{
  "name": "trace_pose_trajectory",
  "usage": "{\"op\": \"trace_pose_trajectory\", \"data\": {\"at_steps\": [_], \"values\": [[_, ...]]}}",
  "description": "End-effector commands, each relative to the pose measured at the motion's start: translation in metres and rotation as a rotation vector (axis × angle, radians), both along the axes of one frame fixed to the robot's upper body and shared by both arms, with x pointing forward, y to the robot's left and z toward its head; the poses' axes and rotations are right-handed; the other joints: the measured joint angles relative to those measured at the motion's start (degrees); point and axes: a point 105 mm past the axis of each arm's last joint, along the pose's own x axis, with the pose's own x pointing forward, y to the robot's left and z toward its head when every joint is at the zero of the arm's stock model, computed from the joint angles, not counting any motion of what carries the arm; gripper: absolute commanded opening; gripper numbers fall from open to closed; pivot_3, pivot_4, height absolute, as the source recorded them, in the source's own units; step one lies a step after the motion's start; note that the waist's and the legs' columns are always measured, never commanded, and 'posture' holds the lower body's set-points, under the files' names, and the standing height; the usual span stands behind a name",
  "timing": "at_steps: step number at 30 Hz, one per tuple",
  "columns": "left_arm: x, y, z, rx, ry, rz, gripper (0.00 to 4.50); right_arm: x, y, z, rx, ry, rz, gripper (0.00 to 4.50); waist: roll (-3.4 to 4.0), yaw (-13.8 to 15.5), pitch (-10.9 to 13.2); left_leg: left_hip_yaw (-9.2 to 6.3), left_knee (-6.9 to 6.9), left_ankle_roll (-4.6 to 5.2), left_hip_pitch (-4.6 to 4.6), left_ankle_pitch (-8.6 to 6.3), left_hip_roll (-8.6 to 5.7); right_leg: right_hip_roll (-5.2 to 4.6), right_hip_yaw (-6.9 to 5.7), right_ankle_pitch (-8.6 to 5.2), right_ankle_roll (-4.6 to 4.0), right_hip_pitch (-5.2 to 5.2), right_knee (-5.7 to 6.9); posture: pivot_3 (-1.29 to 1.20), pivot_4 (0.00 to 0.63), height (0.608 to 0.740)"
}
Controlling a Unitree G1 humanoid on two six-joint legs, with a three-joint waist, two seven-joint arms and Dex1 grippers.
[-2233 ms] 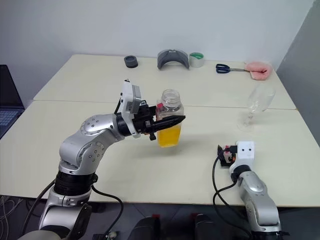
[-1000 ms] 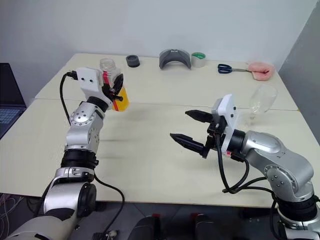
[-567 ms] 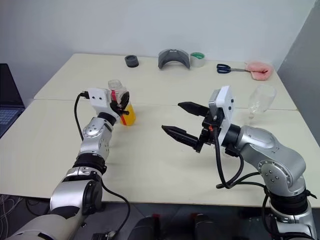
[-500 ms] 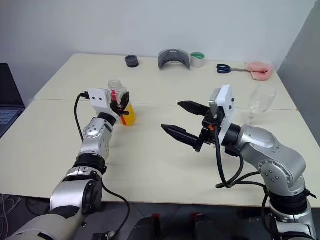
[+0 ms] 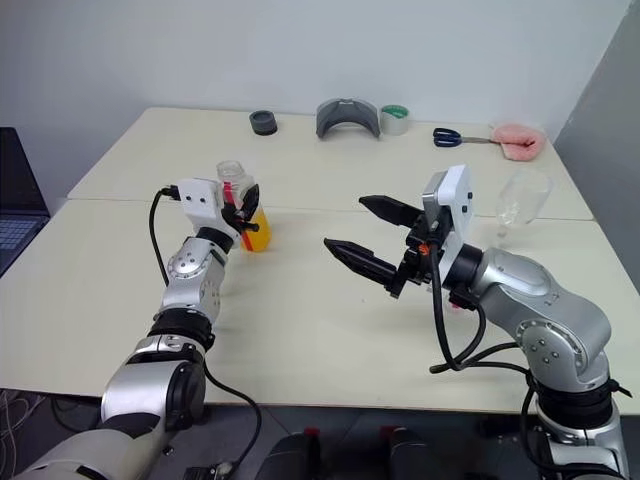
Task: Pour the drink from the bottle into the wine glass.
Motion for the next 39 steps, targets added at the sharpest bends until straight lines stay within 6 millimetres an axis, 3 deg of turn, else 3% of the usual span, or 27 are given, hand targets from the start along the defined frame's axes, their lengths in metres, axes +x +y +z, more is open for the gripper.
{"op": "trace_pose_trajectory", "data": {"at_steps": [1, 6, 19, 26, 30, 34, 39], "values": [[-0.002, 0.000, 0.003, 0.008, -0.016, 0.006, 2.93, -0.004, 0.000, 0.012, 0.017, -0.053, 0.007, 4.50, 0.00, 0.0, 0.0, 0.00, 0.00, 0.00, 0.00, 0.00, 0.00, 0.00, 0.00, 0.00, 0.00, 0.00, 0.00, 0.00, 0.150, 0.740], [-0.006, -0.001, -0.002, 0.005, -0.008, 0.006, 4.47, -0.004, 0.000, 0.012, 0.016, -0.056, 0.007, 4.50, 0.00, 0.0, 0.0, -0.01, 0.00, 0.00, 0.00, 0.00, 0.01, 0.00, -0.01, 0.00, 0.00, 0.00, 0.01, 0.00, 0.150, 0.740], [-0.027, 0.002, -0.017, -0.017, 0.026, 0.032, 4.47, -0.006, -0.007, 0.003, 0.001, -0.036, -0.028, 4.50, -0.01, 0.0, 0.0, 0.00, 0.00, 0.00, 0.00, 0.00, 0.02, 0.00, 0.00, 0.00, 0.00, 0.00, 0.01, 0.00, 0.150, 0.740], [-0.062, -0.008, -0.029, -0.028, 0.087, 0.000, 4.47, -0.016, -0.019, -0.023, -0.023, 0.035, -0.088, 4.50, -0.04, 0.0, 0.0, 0.00, 0.01, -0.01, 0.03, 0.00, 0.05, -0.02, 0.02, 0.00, -0.01, 0.01, 0.06, 0.00, 0.150, 0.740], [-0.096, -0.013, -0.031, -0.012, 0.143, -0.017, 4.47, -0.026, -0.029, -0.047, -0.051, 0.110, -0.138, 4.50, -0.12, -0.1, -0.1, -0.01, 0.00, 0.00, 0.07, 0.00, 0.06, -0.02, 0.03, -0.01, 0.00, 0.07, 0.04, 0.00, 0.150, 0.740], [-0.134, -0.037, -0.027, 0.023, 0.207, -0.181, 4.47, -0.020, -0.048, -0.067, -0.093, 0.144, -0.292, 4.50, -0.16, -0.1, -0.2, 0.01, 0.02, -0.01, 0.11, 0.00, 0.10, 0.01, 0.06, -0.01, 0.01, 0.05, 0.09, 0.00, 0.150, 0.740], [-0.169, -0.081, -0.015, 0.094, 0.243, -0.550, 4.47, 0.005, -0.080, -0.093, -0.130, 0.178, -0.587, 4.50, -0.17, -0.1, -0.2, 0.02, 0.05, -0.01, 0.18, 0.01, 0.07, 0.02, 0.07, -0.10, 0.15, 0.08, 0.09, 0.00, 0.150, 0.740]]}}
